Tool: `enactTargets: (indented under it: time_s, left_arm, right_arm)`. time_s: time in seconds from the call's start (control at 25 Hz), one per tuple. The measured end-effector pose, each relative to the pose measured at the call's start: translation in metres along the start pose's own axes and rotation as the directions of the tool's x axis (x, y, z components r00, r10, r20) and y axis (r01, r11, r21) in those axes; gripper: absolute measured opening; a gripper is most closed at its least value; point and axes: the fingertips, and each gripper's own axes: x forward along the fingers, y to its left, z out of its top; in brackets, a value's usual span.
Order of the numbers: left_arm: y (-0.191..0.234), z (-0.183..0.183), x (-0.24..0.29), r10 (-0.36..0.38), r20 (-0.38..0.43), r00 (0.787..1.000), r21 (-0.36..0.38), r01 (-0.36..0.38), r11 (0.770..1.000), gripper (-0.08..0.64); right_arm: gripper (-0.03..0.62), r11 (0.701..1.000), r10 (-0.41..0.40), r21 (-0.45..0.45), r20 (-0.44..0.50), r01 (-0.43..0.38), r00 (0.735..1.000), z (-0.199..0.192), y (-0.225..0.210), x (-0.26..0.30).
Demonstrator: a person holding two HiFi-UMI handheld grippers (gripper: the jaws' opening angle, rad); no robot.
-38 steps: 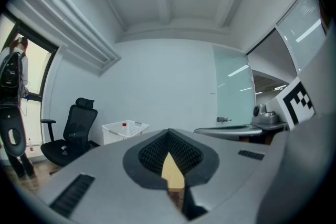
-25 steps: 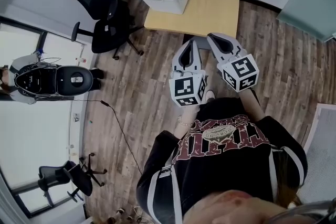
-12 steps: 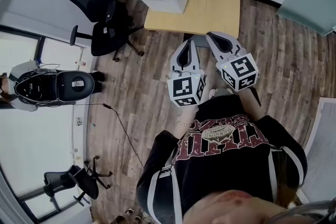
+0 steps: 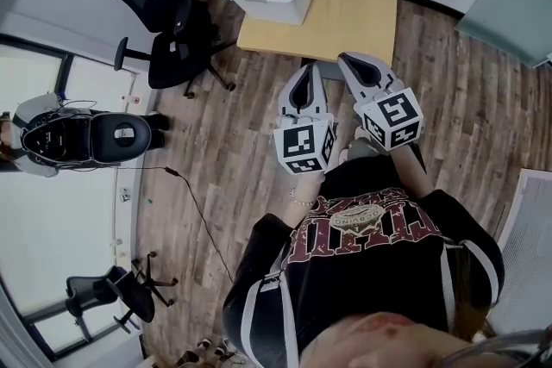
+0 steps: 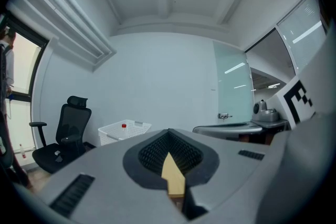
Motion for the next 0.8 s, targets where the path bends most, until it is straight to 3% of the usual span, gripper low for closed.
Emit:
enactTargets:
  time_s: [0.8]
  left_arm:
    - [0.005,0.012,0.066,0.110,-0.009,0.994,-0.007,-0.110,0.994,0.048]
  right_arm:
    - [0.018,0.992,0.124,-0.021,-0.014,-0.124,0.992,0.022,-0.055,0.049]
